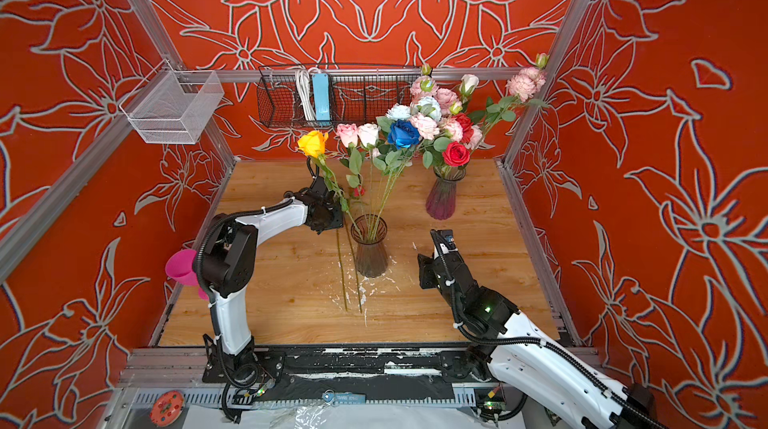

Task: Arrange the flowers into the vase
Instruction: 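Close the left gripper on the red rose stem while the right gripper draws back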

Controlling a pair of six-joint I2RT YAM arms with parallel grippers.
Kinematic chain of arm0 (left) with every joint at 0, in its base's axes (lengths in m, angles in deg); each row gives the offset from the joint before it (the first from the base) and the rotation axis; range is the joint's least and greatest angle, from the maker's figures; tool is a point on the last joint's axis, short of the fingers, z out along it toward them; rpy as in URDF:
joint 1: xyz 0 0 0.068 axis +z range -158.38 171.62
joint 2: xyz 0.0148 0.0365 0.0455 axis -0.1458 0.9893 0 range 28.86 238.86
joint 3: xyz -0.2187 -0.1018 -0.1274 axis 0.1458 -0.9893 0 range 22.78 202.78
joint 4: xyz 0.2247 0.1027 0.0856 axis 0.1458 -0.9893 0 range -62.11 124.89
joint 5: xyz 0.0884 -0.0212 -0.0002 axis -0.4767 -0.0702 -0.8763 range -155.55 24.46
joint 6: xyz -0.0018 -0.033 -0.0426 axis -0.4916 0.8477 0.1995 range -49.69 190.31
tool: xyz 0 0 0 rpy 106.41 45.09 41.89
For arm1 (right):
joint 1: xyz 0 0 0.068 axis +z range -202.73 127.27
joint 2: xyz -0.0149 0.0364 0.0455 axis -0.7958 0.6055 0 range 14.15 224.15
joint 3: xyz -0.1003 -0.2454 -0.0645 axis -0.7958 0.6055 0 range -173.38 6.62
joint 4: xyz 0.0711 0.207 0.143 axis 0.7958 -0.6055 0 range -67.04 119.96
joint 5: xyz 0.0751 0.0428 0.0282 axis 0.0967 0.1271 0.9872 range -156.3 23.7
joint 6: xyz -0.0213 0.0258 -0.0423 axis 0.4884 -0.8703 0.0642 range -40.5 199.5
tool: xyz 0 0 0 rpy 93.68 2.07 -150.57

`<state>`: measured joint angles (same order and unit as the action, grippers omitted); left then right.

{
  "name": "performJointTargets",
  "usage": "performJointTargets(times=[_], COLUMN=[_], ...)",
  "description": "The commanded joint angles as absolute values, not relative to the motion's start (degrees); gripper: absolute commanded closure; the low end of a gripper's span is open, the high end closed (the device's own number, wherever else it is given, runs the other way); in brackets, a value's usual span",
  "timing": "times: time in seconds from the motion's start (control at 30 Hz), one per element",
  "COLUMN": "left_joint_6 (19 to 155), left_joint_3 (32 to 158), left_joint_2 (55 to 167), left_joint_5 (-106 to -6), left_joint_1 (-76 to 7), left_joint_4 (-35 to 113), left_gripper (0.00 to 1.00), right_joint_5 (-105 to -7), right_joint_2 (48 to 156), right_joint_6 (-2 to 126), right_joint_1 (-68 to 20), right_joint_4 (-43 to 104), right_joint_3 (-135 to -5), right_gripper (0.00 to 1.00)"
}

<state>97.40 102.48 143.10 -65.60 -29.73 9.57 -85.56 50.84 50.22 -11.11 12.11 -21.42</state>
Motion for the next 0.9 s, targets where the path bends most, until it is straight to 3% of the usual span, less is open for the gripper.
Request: performJointTargets(times=[0.0,0.1,0.23,0.6,0.87], left_joint_6=[96.55,96.32,96.22,91.56,91.61], left_joint_3=[105.23,106.45,106.64,97.94,92.72], left_joint_2=[145.31,146.67,147.82,139.29,126.24], left_joint_5=[-64.31,-63.35,-64.26,-70.72,-75.66], left_joint_1=[-29.74,-29.74,-29.67,-29.74,-29.72], left_joint_4=[5.56,4.98,4.65,7.79,5.18], left_gripper=[0.51,0.54,0.71,1.00,1.00], right_joint_5=[-86.21,-85.65,-85.67,-84.27,-82.20], right_joint_2=[49.20,48.11,46.50,50.00,52.55], right_joint_6=[47.69,47.42,47.24,48.38,46.93], right_joint_1=[-11.84,-12.17,-12.47,-13.27,-13.37], right_joint_4=[10.72,9.38,8.58,9.51,12.27], right_joint_3=[-20.01,-19.74,-19.46,-21.60,-21.92], right_gripper=[0.55,0.54,0.54,0.54,0.54])
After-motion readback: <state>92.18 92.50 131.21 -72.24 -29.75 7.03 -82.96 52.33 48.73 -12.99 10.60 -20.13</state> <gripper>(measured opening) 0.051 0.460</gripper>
